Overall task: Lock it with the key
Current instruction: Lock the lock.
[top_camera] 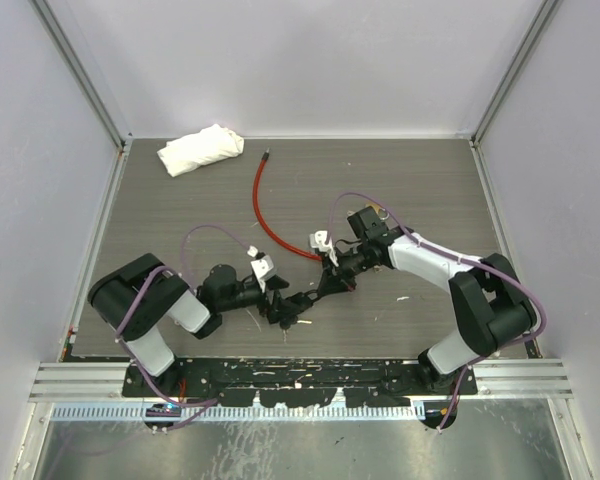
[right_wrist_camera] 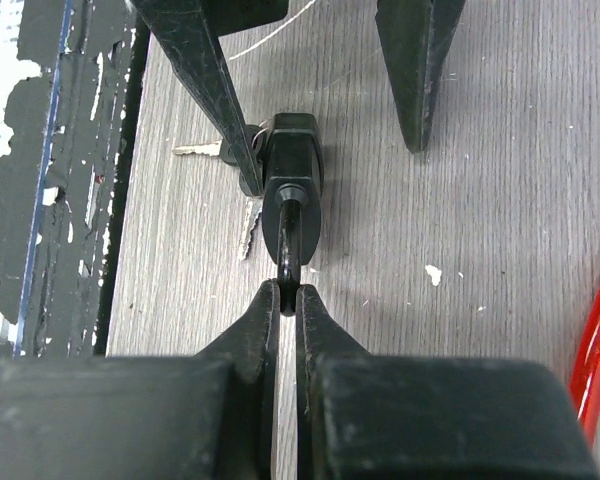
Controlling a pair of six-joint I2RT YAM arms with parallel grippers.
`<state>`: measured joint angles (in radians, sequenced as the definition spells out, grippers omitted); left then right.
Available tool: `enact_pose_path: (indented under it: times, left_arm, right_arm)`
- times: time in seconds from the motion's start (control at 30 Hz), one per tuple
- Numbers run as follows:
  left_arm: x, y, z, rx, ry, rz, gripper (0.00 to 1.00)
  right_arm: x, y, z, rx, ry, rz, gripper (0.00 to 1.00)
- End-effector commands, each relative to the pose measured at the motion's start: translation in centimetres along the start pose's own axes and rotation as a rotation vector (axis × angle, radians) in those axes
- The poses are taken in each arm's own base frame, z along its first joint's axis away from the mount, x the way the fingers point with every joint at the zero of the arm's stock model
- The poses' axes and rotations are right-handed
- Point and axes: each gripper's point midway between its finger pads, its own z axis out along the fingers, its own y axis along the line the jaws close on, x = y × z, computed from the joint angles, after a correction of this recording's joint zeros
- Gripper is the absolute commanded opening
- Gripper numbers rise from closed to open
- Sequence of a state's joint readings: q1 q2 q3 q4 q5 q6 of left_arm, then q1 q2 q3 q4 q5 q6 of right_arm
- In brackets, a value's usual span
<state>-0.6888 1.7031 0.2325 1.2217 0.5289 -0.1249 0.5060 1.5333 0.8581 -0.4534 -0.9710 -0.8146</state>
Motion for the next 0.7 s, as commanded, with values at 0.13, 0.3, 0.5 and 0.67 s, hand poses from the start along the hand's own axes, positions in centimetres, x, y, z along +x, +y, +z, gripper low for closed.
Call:
enact_pose_path:
  times: [0.13,0.3,0.5,0.67]
  left_arm:
    - [-1.3,-1.8,1.5,0.12,-0.011,-0.032,0.64]
    - [-1.0,-2.8,2.6,0.16,-0.017,-0.026,0.62]
    - [-1.1,-2.9,3.4,0.18,-0.02,-0.037,0.3]
    - [-1.5,-2.6,3.1,0.147,-0.045,0.016,0.0]
  right_arm:
    - [-1.2,0.9,-1.0,0.001,-0.042,-0.095,0.01]
    - [-1.0,1.0,-0.9,0.002,-0.047,-0.109,0.02]
    - [-0.8,1.2,-0.9,-0.005,-0.052,-0.133,0.06]
    - [-0.3,1.4,-1.1,-0.01,-0.055,-0.171,0.46]
